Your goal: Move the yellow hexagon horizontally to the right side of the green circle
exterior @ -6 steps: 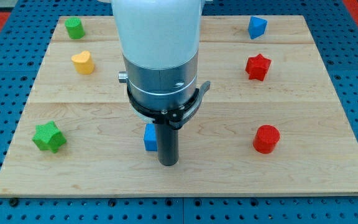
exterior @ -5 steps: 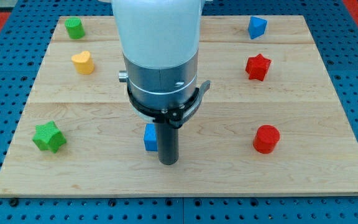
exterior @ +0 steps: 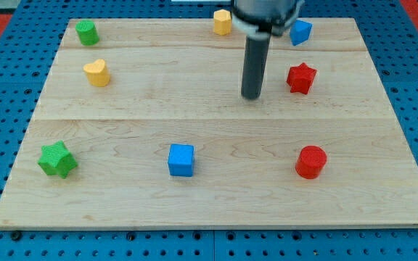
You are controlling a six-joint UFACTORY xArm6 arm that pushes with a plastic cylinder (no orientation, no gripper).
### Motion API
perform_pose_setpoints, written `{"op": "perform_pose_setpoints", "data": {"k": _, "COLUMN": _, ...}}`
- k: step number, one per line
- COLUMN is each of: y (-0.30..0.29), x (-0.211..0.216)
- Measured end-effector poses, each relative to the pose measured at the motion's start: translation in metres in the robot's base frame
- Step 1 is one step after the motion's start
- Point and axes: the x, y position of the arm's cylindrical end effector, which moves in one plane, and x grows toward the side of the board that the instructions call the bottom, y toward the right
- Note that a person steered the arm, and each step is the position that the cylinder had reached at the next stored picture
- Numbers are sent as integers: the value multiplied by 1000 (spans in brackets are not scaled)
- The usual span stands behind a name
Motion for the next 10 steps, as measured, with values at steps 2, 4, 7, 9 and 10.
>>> {"op": "perform_pose_setpoints", "data": {"k": 2, "y": 25, "x": -128}}
{"op": "perform_pose_setpoints", "data": {"k": 4, "y": -4, "x": -167}}
{"op": "perform_pose_setpoints", "data": {"k": 7, "y": -79, "x": -82}}
{"op": "perform_pose_setpoints", "data": {"k": 9, "y": -113, "x": -60}}
{"op": "perform_pose_setpoints", "data": {"k": 10, "y": -113, "x": -60}}
